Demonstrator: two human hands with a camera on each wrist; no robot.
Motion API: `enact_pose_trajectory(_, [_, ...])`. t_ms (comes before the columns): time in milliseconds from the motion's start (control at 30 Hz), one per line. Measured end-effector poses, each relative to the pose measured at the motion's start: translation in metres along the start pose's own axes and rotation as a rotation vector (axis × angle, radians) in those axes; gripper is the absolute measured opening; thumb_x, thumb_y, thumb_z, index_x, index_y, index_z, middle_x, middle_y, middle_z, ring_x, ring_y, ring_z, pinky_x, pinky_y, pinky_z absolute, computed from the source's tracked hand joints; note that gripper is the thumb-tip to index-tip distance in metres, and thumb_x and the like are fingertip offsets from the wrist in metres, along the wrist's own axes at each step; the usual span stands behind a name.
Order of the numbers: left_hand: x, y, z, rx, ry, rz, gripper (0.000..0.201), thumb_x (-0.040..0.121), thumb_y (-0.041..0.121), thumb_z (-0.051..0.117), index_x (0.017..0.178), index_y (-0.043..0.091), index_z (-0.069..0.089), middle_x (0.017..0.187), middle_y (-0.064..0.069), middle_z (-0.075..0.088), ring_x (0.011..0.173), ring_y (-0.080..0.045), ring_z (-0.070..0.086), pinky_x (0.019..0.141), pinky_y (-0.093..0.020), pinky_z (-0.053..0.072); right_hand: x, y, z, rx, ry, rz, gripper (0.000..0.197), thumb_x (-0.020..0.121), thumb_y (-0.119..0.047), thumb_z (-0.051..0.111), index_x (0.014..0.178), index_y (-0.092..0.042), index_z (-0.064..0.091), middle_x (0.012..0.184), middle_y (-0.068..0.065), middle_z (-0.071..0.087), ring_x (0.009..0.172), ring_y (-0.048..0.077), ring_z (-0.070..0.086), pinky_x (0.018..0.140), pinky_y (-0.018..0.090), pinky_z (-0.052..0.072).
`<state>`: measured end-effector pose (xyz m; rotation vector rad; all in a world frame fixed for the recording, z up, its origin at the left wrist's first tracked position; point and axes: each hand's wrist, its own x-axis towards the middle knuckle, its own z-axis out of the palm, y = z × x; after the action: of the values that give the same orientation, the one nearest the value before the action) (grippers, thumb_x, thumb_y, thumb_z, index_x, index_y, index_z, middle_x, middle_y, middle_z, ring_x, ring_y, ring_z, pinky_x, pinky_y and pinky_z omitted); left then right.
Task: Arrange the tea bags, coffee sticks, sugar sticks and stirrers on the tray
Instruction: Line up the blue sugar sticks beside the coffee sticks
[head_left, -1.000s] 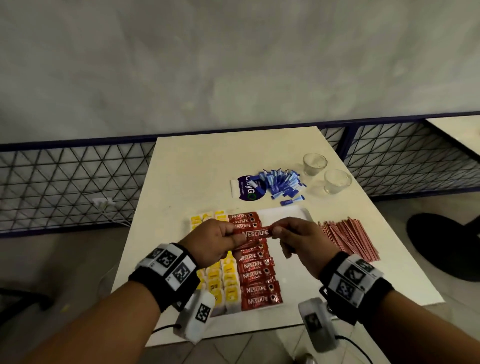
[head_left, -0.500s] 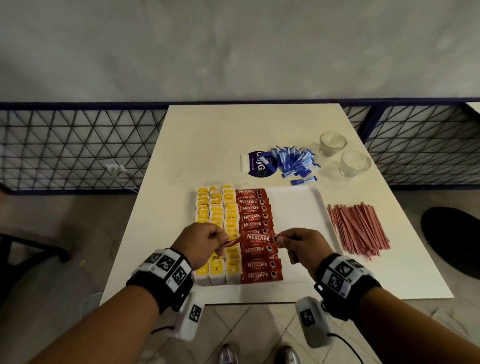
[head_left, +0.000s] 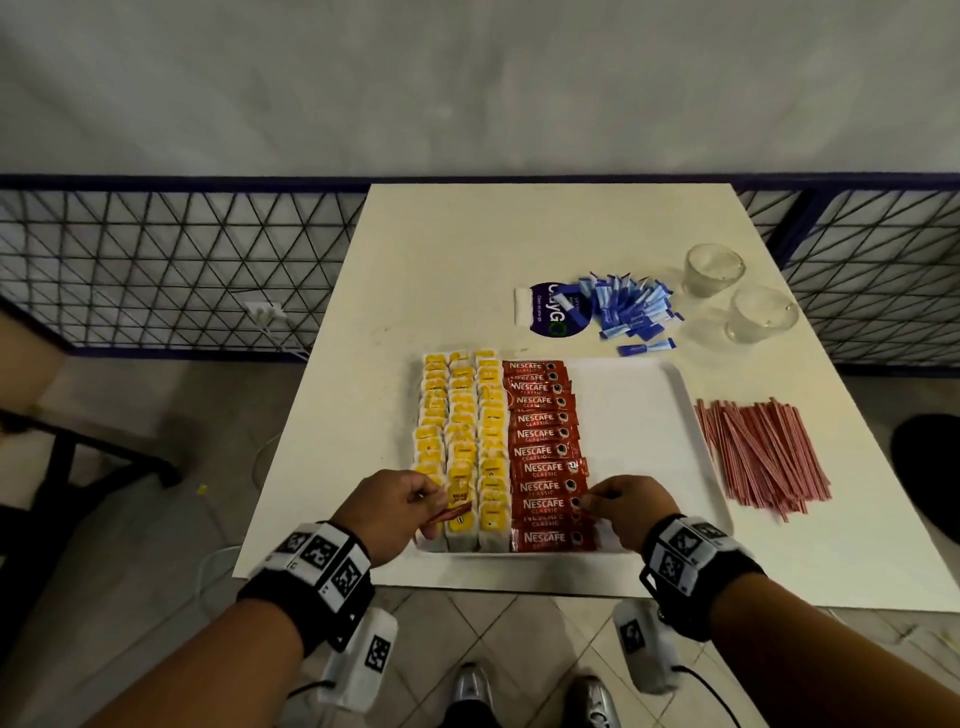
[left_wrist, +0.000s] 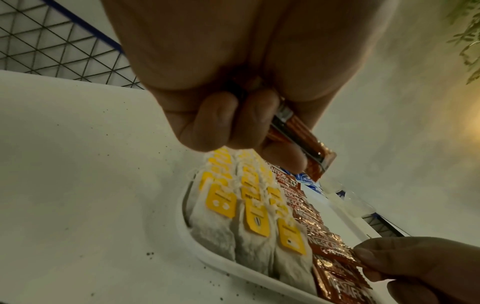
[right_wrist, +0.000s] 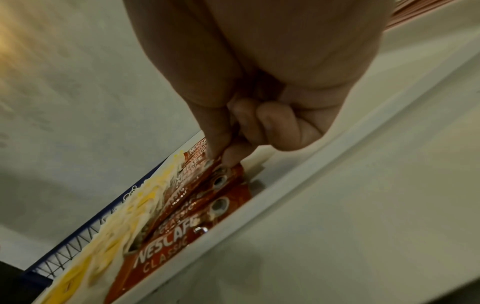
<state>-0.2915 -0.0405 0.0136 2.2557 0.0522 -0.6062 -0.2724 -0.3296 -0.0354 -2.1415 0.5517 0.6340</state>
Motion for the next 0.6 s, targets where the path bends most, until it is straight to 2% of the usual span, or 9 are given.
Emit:
enact_pose_trajectory(100, [-0.002, 0.001, -0.001, 0.005, -0.005, -0.006, 0.021, 0.096, 0.03, 0.055, 0.079, 0.027, 0.066, 0.069, 0.002, 0.072, 0.05, 0.002, 0.052, 0.058, -0.017, 0.039, 0.0, -0.002, -0.001, -0.073, 0.018, 0.015, 0.01, 0.085, -0.034, 0.068, 0.085, -0.024, 0.066, 0.085, -0.005, 0.066, 0.078, 0.01, 0.058, 0.07, 0.026, 0.042])
enact_pose_trajectory(233, [-0.002, 0.003, -0.001, -0.017, 0.001, -0.003, 0.02, 0.096, 0.029, 0.054, 0.079, 0.027, 0.065, 0.068, 0.003, 0.071, 0.051, 0.002, 0.053, 0.056, -0.015, 0.038, -0.001, -0.003, 0.0, -0.132, 0.036, 0.029, 0.017, 0.082, -0.037, 0.07, 0.087, -0.023, 0.064, 0.085, -0.005, 0.064, 0.078, 0.011, 0.057, 0.066, 0.024, 0.04])
enact_pose_trajectory(300, [-0.003, 0.005, 0.001, -0.019, 0.014, 0.001, 0.021, 0.097, 0.027, 0.053, 0.079, 0.027, 0.065, 0.066, 0.006, 0.07, 0.058, -0.004, 0.056, 0.058, -0.018, 0.042, -0.003, -0.004, -0.001, -0.162, 0.055, 0.034, 0.022, 0.081, -0.041, 0.071, 0.087, -0.022, 0.061, 0.084, -0.004, 0.063, 0.075, 0.01, 0.055, 0.061, 0.023, 0.039])
enact_pose_trajectory(367, [-0.003, 0.005, 0.003, -0.023, 0.042, 0.018, 0.022, 0.097, 0.022, 0.052, 0.08, 0.027, 0.065, 0.065, 0.008, 0.069, 0.068, -0.012, 0.061, 0.069, -0.024, 0.048, -0.009, -0.007, -0.005, -0.182, 0.133, 0.016, 0.031, 0.081, -0.049, 0.067, 0.089, -0.021, 0.058, 0.085, -0.003, 0.063, 0.071, 0.008, 0.053, 0.057, 0.023, 0.037])
enact_pose_trajectory(433, [-0.004, 0.009, 0.007, -0.07, 0.069, 0.058, 0.024, 0.096, 0.015, 0.052, 0.085, 0.032, 0.065, 0.072, 0.007, 0.069, 0.076, -0.012, 0.065, 0.079, -0.031, 0.052, -0.018, -0.014, -0.008, -0.133, 0.186, -0.074, 0.041, 0.083, -0.059, 0.058, 0.089, -0.018, 0.057, 0.081, -0.003, 0.063, 0.071, 0.009, 0.055, 0.056, 0.024, 0.038])
enact_pose_trajectory(467, [-0.004, 0.014, 0.01, -0.088, 0.073, 0.096, 0.026, 0.096, 0.013, 0.052, 0.088, 0.035, 0.063, 0.08, 0.008, 0.07, 0.079, -0.009, 0.065, 0.081, -0.03, 0.053, -0.023, -0.019, -0.008, -0.084, 0.148, -0.135, 0.046, 0.084, -0.062, 0.053, 0.088, -0.017, 0.058, 0.08, -0.003, 0.064, 0.071, 0.011, 0.058, 0.057, 0.024, 0.041])
enact_pose_trajectory(533, [-0.005, 0.027, 0.017, -0.068, 0.062, 0.2, 0.027, 0.095, 0.011, 0.054, 0.096, 0.037, 0.061, 0.095, 0.012, 0.067, 0.081, 0.001, 0.061, 0.076, -0.016, 0.049, -0.035, -0.034, -0.002, 0.045, -0.048, -0.24, 0.051, 0.084, -0.066, 0.047, 0.089, -0.018, 0.063, 0.079, -0.003, 0.068, 0.07, 0.013, 0.064, 0.061, 0.027, 0.049])
enact_pose_trajectory(600, [-0.004, 0.043, 0.023, -0.009, 0.056, 0.298, 0.025, 0.094, 0.012, 0.057, 0.108, 0.031, 0.062, 0.103, 0.016, 0.062, 0.089, 0.005, 0.057, 0.075, -0.005, 0.041, -0.047, -0.046, 0.004, 0.164, -0.223, -0.292, 0.049, 0.085, -0.062, 0.052, 0.093, -0.016, 0.066, 0.073, -0.002, 0.066, 0.057, 0.013, 0.059, 0.057, 0.027, 0.048])
